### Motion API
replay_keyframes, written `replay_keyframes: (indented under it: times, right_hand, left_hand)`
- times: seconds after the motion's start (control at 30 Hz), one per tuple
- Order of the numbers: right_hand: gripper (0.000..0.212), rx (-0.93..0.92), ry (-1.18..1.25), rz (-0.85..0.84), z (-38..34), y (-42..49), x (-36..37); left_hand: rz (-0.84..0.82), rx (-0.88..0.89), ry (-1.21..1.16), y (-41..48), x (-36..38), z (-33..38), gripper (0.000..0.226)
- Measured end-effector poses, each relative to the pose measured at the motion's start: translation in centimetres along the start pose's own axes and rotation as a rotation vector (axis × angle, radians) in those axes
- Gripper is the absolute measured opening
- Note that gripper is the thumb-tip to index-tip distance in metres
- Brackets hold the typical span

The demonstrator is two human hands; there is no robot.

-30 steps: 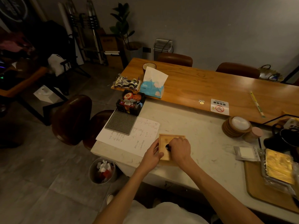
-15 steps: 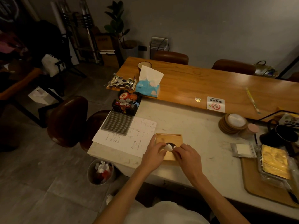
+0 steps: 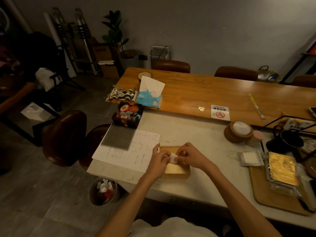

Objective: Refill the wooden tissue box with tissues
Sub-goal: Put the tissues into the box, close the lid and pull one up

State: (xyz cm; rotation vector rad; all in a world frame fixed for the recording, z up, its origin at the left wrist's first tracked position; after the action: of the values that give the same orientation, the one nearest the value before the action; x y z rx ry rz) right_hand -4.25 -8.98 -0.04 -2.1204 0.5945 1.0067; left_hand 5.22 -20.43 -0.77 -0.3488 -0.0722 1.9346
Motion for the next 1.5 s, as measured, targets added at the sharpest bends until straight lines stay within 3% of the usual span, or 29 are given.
replay_keyframes:
  times: [0.27,0.37,0.6,0.9,1.33,1.5]
  right_hand:
    - [0.011,-0.037,0.083,0.116,0.8,0.1,-0.3]
    - [0.027,-0.033,0.039,0.081,1.4,0.2,0.5]
    - [0.011,-0.03,0.137,0.174,1.7,-0.1,0.2]
    - [0.014,-0.03,0.222,0.241,2.9,-0.4,1.6]
    - [0.002,0.055,0.418,0.308,3.9,-1.2,2.5]
    - [0.008,0.059,0.45,0.324,4.1,-1.1,2.9]
  left_hand:
    - [-0.041,-0.035,-0.048,0.5,0.2,0.3,0.01]
    - [-0.03,-0.043,-0.034,0.8,-0.1,0.1,0.013]
    - [-0.018,-0.063,-0.022,1.3,-0.3,-0.6,0.008]
    - [-0.074,-0.057,-0.084,1.2,-0.3,-0.5,0.008]
    - [-0.091,-0.016,-0.164,0.9,-0.5,-1.3,0.004]
    - [-0.069,-0.056,-0.167,1.3,-0.3,-1.8,0.008]
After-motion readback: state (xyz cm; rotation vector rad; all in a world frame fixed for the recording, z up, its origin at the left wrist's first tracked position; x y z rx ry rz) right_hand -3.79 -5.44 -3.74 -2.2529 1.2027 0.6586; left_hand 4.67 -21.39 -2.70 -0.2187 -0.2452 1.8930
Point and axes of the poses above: each hand's wrist, its own y-axis towards the middle knuckle, its own x-axis out of the palm, z = x × y, the point moved 10 cm from there along y, towards the middle knuckle, and after that the axes turned 15 degrees about -y, right-handed, at the moved point
